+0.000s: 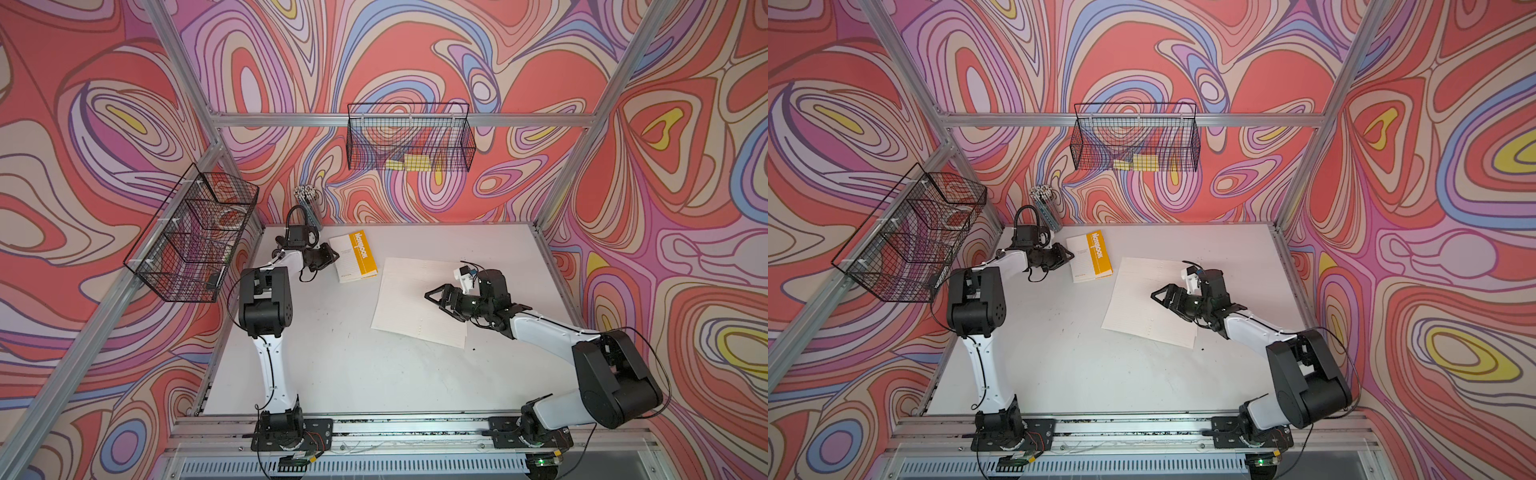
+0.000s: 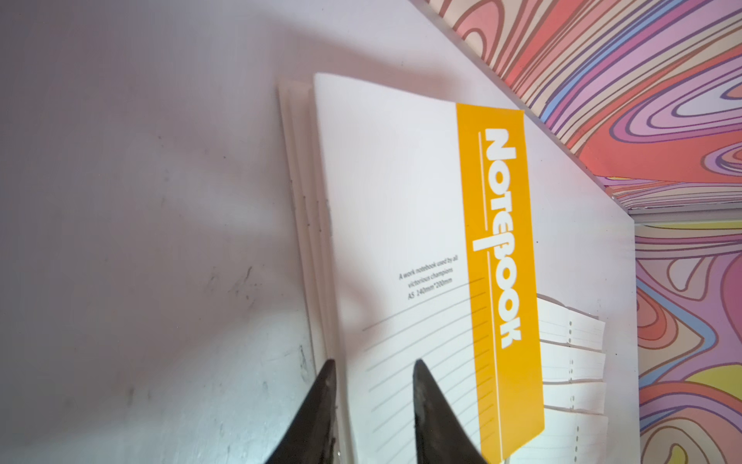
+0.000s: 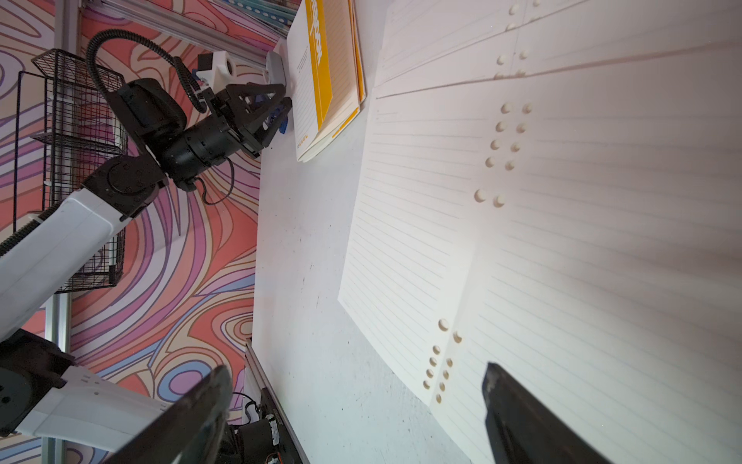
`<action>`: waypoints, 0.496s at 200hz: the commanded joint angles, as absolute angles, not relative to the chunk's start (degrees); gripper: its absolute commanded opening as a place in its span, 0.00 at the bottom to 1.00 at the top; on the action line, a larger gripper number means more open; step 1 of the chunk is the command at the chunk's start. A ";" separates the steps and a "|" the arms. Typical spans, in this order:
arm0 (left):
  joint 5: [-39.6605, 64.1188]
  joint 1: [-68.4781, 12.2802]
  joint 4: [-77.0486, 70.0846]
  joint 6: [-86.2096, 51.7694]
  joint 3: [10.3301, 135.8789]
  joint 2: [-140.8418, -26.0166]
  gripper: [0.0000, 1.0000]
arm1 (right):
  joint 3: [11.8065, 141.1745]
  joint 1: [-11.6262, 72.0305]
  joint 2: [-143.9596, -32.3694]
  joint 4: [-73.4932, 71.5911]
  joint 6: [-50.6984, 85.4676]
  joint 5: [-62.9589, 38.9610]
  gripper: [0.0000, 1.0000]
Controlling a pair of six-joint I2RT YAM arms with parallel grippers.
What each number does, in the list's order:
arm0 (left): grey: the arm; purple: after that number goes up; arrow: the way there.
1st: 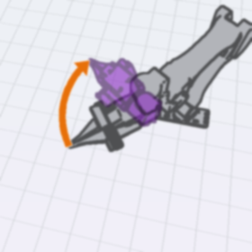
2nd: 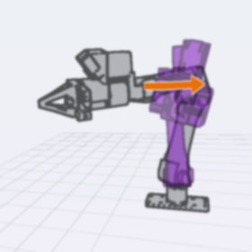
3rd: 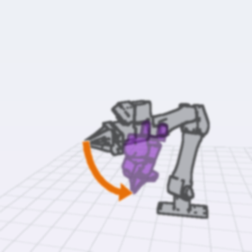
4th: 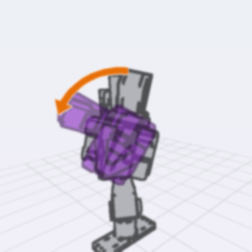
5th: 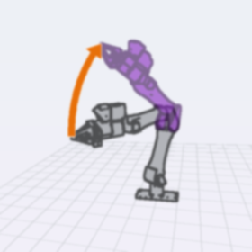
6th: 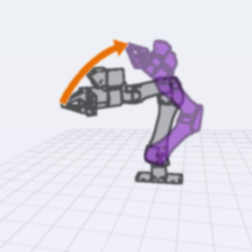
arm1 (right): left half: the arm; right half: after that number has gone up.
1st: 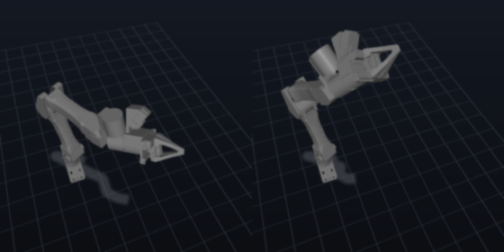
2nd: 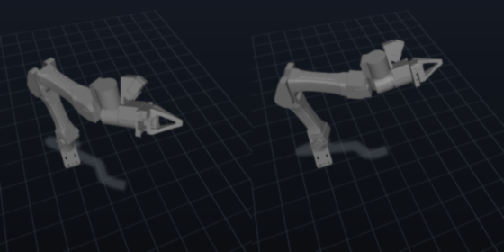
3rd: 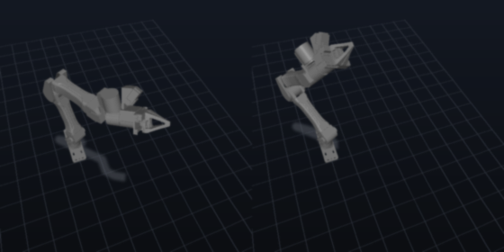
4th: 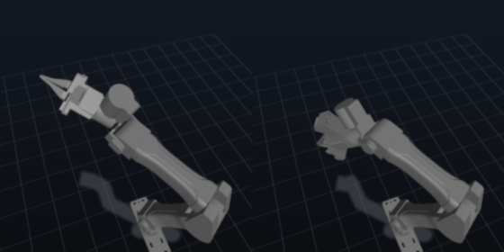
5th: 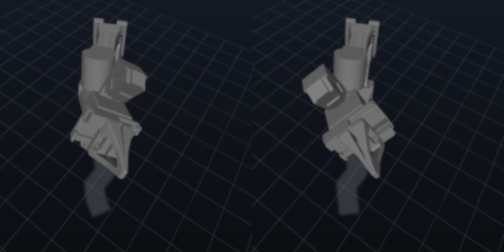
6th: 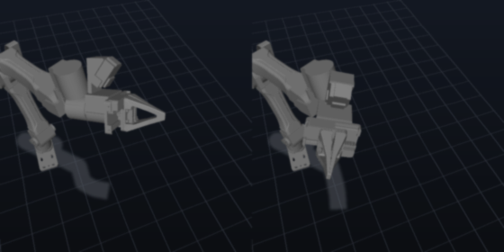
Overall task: Close the notebook
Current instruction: Place the notebook at the notebook.
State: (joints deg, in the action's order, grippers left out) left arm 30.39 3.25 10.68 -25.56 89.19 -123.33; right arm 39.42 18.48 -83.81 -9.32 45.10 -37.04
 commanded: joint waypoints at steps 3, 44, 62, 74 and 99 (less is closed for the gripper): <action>26.01 2.90 14.56 -22.60 89.80 -117.75 0.39 | 39.43 18.90 -83.23 -10.11 45.07 -37.50 0.98; 21.46 2.90 16.57 -22.00 84.82 -108.73 0.43 | 42.98 18.87 -83.85 -7.12 42.61 -37.54 0.98; 24.66 2.82 12.68 -24.34 80.18 -103.38 0.45 | 44.89 18.88 -84.22 -5.44 41.39 -37.78 0.98; 27.60 2.28 10.29 -26.04 77.15 -99.89 0.46 | 46.03 18.82 -84.36 -4.39 40.60 -37.88 0.98; 34.11 -0.37 9.48 -26.64 73.18 -93.58 0.47 | 48.39 18.81 -84.68 -1.98 38.86 -38.10 0.98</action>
State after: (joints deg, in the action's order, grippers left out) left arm 27.27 2.22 11.79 -25.30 76.07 -98.35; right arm 45.98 18.48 -83.81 -5.08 41.80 -37.34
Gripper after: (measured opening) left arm 0.463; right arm 0.984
